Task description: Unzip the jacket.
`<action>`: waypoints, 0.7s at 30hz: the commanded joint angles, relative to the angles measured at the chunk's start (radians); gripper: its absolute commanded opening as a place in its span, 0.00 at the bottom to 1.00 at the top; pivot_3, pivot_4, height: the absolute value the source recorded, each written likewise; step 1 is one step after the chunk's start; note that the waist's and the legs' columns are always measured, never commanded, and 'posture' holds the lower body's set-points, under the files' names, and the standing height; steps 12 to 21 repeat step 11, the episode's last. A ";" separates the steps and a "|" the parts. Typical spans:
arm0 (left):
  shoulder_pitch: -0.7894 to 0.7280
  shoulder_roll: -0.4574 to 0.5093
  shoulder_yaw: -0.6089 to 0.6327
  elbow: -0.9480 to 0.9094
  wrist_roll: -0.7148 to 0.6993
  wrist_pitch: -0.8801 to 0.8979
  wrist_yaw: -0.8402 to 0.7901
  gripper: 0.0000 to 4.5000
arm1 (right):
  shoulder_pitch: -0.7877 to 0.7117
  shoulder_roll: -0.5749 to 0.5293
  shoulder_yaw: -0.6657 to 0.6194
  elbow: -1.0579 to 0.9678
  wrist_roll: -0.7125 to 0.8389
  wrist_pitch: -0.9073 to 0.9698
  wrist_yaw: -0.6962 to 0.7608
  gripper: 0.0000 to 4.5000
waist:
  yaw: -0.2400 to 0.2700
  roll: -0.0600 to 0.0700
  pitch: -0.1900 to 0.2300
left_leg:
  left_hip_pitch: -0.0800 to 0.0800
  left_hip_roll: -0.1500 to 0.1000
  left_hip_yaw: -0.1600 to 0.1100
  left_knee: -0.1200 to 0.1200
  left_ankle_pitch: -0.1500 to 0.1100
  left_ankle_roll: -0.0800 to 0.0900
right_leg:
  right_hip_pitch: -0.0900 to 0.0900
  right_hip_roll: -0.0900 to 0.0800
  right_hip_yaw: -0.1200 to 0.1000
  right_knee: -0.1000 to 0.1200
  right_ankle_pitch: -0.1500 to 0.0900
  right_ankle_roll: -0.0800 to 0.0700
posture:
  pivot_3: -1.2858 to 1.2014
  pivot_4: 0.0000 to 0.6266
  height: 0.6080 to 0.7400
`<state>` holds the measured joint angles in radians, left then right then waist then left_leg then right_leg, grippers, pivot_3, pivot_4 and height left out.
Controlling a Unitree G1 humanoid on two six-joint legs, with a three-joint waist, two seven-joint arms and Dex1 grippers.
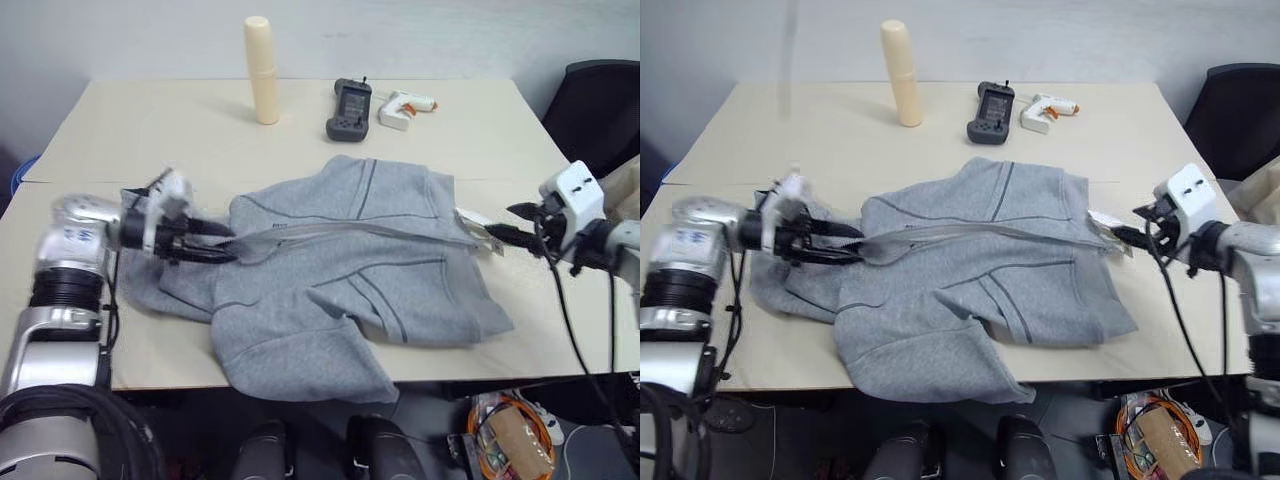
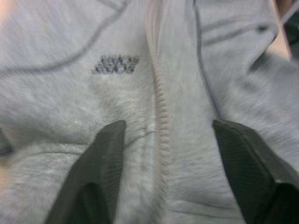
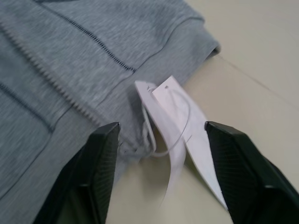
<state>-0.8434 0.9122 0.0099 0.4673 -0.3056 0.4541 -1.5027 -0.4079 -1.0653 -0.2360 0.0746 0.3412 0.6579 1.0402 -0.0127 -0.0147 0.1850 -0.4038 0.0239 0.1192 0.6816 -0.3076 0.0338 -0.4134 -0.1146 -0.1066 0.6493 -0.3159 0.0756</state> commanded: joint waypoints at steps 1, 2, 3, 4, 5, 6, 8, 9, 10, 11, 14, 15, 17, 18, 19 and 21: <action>0.068 0.089 0.078 -0.166 -0.101 0.097 -0.087 0.95 | 0.116 -0.102 -0.178 -0.081 0.092 0.044 0.157 0.95 | 0.001 0.000 0.000 | 0.001 0.000 0.000 0.000 0.000 0.000 | 0.001 0.000 0.000 -0.001 0.000 0.001 | 0.52 0.24 1.00; 0.107 0.128 0.111 -0.196 -0.111 0.098 -0.068 1.00 | 0.181 -0.122 -0.252 -0.100 0.119 0.058 0.219 1.00 | 0.003 0.000 0.000 | 0.001 0.000 0.000 0.000 0.000 0.000 | 0.001 0.000 0.000 -0.003 0.001 0.002 | 0.52 0.24 1.00; 0.143 0.160 0.138 -0.219 -0.120 0.098 -0.053 1.00 | 0.231 -0.136 -0.309 -0.114 0.140 0.075 0.260 1.00 | 0.005 0.000 0.000 | 0.002 0.000 0.000 0.000 0.000 0.001 | 0.002 0.000 0.000 -0.005 0.001 0.002 | 0.52 0.24 1.00; 0.186 0.191 0.167 -0.244 -0.131 0.101 -0.045 1.00 | 0.274 -0.143 -0.363 -0.126 0.153 0.087 0.285 1.00 | 0.005 0.000 0.000 | 0.003 0.001 0.000 0.000 -0.001 0.000 | 0.003 0.000 0.000 -0.005 0.001 0.002 | 0.52 0.24 1.00; 0.243 0.222 0.205 -0.268 -0.141 0.103 -0.038 1.00 | 0.308 -0.145 -0.416 -0.130 0.158 0.101 0.292 1.00 | 0.002 0.000 0.000 | 0.004 0.001 0.000 0.000 -0.001 0.000 | 0.004 0.001 0.001 -0.006 0.001 0.002 | 0.52 0.24 1.00; 0.287 0.244 0.233 -0.287 -0.151 0.106 -0.031 1.00 | 0.333 -0.145 -0.453 -0.135 0.162 0.109 0.295 1.00 | -0.001 0.000 0.000 | 0.005 0.002 0.000 -0.001 -0.001 0.000 | 0.004 0.001 0.001 -0.005 0.001 0.002 | 0.52 0.24 1.00; 0.356 0.270 0.284 -0.310 -0.169 0.117 -0.013 1.00 | 0.365 -0.145 -0.509 -0.142 0.172 0.140 0.293 1.00 | 0.000 0.000 0.000 | 0.006 0.002 0.000 -0.001 -0.001 -0.001 | 0.005 0.000 0.001 -0.005 0.001 0.002 | 0.52 0.24 1.00; 0.396 0.277 0.317 -0.310 -0.169 0.113 -0.001 1.00 | 0.381 -0.143 -0.542 -0.142 0.177 0.158 0.294 1.00 | 0.000 0.000 0.000 | 0.007 0.002 0.000 -0.001 -0.002 -0.001 | 0.005 0.000 0.002 -0.005 0.001 0.002 | 0.52 0.24 1.00; 0.432 0.280 0.347 -0.308 -0.166 0.106 0.016 1.00 | 0.400 -0.140 -0.572 -0.143 0.180 0.171 0.297 1.00 | 0.000 0.001 0.000 | 0.007 0.002 0.000 -0.001 -0.002 -0.002 | 0.005 0.000 0.002 -0.005 0.001 0.002 | 0.52 0.24 1.00; 0.464 0.278 0.372 -0.309 -0.165 0.098 0.030 1.00 | 0.417 -0.133 -0.593 -0.147 0.181 0.175 0.298 1.00 | 0.000 0.001 0.000 | 0.008 0.002 0.000 -0.002 -0.003 -0.002 | 0.005 0.000 0.002 -0.005 0.001 0.001 | 0.52 0.24 1.00; 0.464 0.278 0.372 -0.309 -0.165 0.098 0.030 1.00 | 0.417 -0.133 -0.593 -0.147 0.181 0.175 0.298 1.00 | 0.000 0.001 0.000 | 0.008 0.002 0.000 -0.002 -0.003 -0.002 | 0.005 0.000 0.002 -0.005 0.001 0.001 | 0.52 0.24 1.00; 0.464 0.278 0.372 -0.309 -0.165 0.098 0.030 1.00 | 0.417 -0.133 -0.593 -0.147 0.181 0.175 0.298 1.00 | 0.000 0.001 0.000 | 0.008 0.002 0.000 -0.002 -0.003 -0.002 | 0.005 0.000 0.002 -0.005 0.001 0.001 | 0.52 0.24 1.00; 0.464 0.278 0.372 -0.309 -0.165 0.098 0.030 1.00 | 0.417 -0.133 -0.593 -0.147 0.181 0.175 0.298 1.00 | 0.000 0.001 0.000 | 0.008 0.002 0.000 -0.002 -0.003 -0.002 | 0.005 0.000 0.002 -0.005 0.001 0.001 | 0.52 0.24 1.00; 0.464 0.278 0.372 -0.309 -0.165 0.098 0.030 1.00 | 0.417 -0.133 -0.593 -0.147 0.181 0.175 0.298 1.00 | 0.000 0.001 0.000 | 0.008 0.002 0.000 -0.002 -0.003 -0.002 | 0.005 0.000 0.002 -0.005 0.001 0.001 | 0.52 0.24 1.00; 0.464 0.278 0.372 -0.309 -0.165 0.098 0.030 1.00 | 0.417 -0.133 -0.593 -0.147 0.181 0.175 0.298 1.00 | 0.000 0.001 0.000 | 0.008 0.002 0.000 -0.002 -0.003 -0.002 | 0.005 0.000 0.002 -0.005 0.001 0.001 | 0.52 0.24 1.00; 0.464 0.278 0.372 -0.309 -0.165 0.098 0.030 1.00 | 0.417 -0.133 -0.593 -0.147 0.181 0.175 0.298 1.00 | 0.000 0.001 0.000 | 0.008 0.002 0.000 -0.002 -0.003 -0.002 | 0.005 0.000 0.002 -0.005 0.001 0.001 | 0.52 0.24 1.00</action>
